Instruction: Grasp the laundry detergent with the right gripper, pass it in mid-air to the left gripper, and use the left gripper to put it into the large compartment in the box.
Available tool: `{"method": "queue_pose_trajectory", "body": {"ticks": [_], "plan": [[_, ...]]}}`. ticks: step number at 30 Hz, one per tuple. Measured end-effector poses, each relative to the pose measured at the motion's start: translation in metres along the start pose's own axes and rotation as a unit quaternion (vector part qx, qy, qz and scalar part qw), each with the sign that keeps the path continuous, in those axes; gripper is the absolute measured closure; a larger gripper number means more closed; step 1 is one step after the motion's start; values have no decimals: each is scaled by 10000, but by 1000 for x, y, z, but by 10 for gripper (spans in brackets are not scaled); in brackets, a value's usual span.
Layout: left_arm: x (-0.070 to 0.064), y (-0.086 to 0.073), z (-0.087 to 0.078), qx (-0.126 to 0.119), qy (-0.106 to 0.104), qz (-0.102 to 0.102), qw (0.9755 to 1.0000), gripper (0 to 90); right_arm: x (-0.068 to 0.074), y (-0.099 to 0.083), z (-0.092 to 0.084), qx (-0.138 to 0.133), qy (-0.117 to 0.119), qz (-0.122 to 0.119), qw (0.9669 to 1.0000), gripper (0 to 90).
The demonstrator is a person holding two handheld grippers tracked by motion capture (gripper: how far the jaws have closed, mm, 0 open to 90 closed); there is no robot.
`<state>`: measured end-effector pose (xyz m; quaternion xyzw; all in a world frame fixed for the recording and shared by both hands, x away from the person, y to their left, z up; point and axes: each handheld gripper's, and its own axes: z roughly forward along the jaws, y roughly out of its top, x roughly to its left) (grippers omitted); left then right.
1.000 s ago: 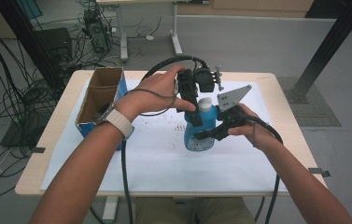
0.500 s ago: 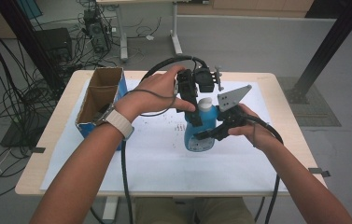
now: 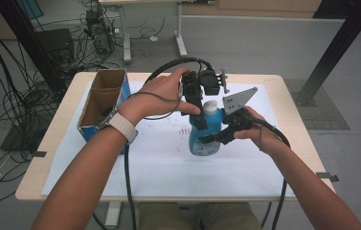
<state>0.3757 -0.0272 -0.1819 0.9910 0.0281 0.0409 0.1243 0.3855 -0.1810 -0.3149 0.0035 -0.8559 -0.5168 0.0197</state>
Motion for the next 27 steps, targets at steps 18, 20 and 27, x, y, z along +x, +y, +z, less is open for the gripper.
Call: {"method": "queue_pose_trajectory", "body": {"ticks": [18,20,27], "plan": [[-1,0,2,22,9,-3,10000,55,0,0,-1,13,9,-22,10000,429],[-1,0,2,28,5,-3,10000,55,0,0,-1,16,18,-11,10000,429],[-1,0,2,31,13,6,10000,55,1,0,0,23,38,8,10000,429]]}}
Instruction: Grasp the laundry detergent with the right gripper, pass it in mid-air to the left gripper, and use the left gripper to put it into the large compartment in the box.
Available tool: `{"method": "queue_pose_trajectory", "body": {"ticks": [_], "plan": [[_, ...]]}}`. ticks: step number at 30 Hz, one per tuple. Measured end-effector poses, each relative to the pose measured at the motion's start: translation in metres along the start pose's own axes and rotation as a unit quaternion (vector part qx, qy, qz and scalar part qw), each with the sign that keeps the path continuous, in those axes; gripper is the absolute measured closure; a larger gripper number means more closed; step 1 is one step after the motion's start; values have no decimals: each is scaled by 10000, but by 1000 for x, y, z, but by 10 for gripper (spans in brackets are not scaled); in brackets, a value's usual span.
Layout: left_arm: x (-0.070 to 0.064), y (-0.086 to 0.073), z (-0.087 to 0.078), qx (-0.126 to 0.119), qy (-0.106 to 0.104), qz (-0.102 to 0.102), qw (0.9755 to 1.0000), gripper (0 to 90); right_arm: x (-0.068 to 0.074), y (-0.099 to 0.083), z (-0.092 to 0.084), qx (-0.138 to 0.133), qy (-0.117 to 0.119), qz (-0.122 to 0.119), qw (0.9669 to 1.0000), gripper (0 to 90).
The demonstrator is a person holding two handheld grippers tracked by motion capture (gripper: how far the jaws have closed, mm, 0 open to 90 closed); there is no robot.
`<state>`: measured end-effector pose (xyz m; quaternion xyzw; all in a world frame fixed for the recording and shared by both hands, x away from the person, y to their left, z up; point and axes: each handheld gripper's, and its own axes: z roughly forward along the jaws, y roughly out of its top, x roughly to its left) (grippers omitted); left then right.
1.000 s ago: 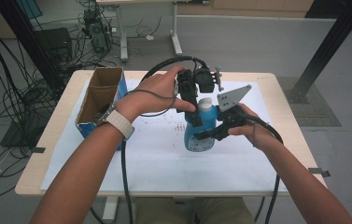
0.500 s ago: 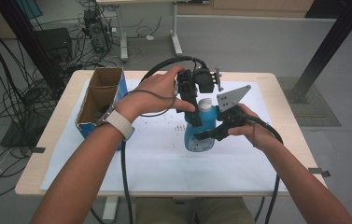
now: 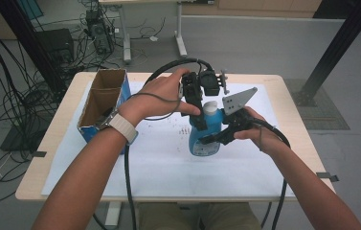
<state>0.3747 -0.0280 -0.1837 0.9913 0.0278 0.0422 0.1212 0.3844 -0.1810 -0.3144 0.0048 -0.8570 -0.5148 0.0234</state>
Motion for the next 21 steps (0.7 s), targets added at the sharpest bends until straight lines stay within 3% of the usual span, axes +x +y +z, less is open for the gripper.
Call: {"method": "queue_pose_trajectory", "body": {"ticks": [21], "plan": [[-1,0,1,15,23,-5,10000,55,0,1,0,16,6,-43,10000,429]]}}
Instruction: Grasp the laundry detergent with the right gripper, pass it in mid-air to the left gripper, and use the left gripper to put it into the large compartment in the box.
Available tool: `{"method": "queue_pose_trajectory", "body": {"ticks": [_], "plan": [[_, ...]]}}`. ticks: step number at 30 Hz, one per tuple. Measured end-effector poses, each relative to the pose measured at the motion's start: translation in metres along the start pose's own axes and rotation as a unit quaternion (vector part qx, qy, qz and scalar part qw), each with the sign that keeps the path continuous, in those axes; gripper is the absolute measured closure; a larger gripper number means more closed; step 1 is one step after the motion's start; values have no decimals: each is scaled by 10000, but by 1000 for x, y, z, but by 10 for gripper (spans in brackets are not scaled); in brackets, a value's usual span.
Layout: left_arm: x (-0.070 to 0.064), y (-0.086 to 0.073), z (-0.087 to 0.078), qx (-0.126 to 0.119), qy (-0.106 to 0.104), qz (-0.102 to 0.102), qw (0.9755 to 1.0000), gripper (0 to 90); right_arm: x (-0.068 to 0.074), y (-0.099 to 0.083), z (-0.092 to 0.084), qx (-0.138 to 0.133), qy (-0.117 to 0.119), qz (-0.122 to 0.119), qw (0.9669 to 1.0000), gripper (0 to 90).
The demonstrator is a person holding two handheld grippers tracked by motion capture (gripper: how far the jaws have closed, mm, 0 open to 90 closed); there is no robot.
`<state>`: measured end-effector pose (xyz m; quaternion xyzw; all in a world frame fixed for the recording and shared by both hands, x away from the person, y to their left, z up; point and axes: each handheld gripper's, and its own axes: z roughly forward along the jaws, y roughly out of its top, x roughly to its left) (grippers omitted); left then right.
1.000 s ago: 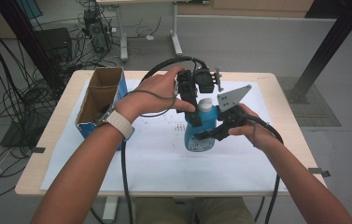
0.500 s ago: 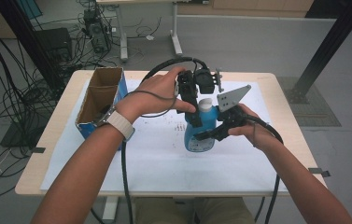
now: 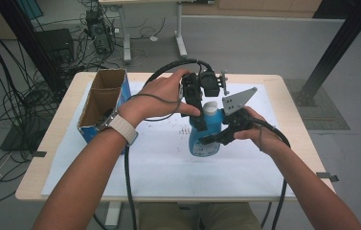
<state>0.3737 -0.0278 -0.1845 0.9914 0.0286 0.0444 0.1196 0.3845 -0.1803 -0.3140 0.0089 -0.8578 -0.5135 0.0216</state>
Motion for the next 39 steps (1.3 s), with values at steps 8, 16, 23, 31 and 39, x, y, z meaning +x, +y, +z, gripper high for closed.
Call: {"method": "queue_pose_trajectory", "body": {"ticks": [8,16,23,31,39], "plan": [[0,-1,0,1,1,-15,10000,55,0,0,0,7,3,9,10000,429],[0,0,1,-8,5,-16,10000,56,-1,0,0,15,10,-10,10000,429],[1,0,1,4,-7,-13,10000,56,0,0,1,31,28,-14,10000,429],[1,-1,1,-7,-12,-36,10000,57,0,0,1,46,40,6,10000,429],[1,0,2,6,-22,-18,10000,56,-1,-1,2,53,49,7,10000,429]]}}
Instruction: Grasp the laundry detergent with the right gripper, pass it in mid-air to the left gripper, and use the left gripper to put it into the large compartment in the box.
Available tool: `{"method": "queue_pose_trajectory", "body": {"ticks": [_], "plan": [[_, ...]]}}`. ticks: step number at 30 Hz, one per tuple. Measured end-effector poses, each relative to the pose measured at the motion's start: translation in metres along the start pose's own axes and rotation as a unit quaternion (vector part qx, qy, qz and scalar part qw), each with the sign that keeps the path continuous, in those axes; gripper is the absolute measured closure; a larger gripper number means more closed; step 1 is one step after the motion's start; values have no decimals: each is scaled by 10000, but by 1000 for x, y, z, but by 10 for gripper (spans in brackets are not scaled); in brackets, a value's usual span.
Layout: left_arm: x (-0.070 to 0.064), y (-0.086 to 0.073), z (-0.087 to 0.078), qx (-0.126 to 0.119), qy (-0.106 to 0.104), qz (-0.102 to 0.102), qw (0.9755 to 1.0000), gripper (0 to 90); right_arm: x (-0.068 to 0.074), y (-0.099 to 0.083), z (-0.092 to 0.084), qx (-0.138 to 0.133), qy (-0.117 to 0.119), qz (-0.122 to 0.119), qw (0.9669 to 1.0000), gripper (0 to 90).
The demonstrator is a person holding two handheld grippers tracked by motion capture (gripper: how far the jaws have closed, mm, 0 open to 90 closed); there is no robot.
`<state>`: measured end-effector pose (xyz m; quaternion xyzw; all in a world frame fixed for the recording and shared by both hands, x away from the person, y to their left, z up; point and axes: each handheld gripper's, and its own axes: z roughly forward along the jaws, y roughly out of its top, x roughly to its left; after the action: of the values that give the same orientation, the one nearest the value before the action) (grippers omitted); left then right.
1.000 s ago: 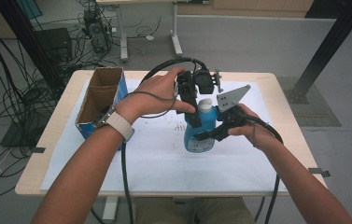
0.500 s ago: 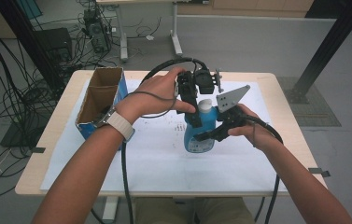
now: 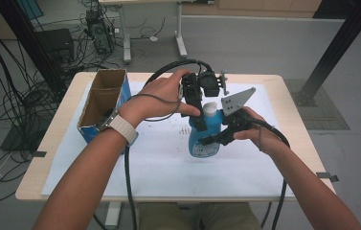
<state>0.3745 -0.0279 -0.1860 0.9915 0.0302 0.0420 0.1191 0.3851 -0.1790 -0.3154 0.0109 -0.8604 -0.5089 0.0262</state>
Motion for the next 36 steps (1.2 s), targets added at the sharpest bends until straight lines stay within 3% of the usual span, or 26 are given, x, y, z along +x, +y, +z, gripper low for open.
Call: {"method": "queue_pose_trajectory", "body": {"ticks": [36], "plan": [[0,1,3,-10,-33,0,10000,61,-1,1,2,53,12,42,10000,429]]}}
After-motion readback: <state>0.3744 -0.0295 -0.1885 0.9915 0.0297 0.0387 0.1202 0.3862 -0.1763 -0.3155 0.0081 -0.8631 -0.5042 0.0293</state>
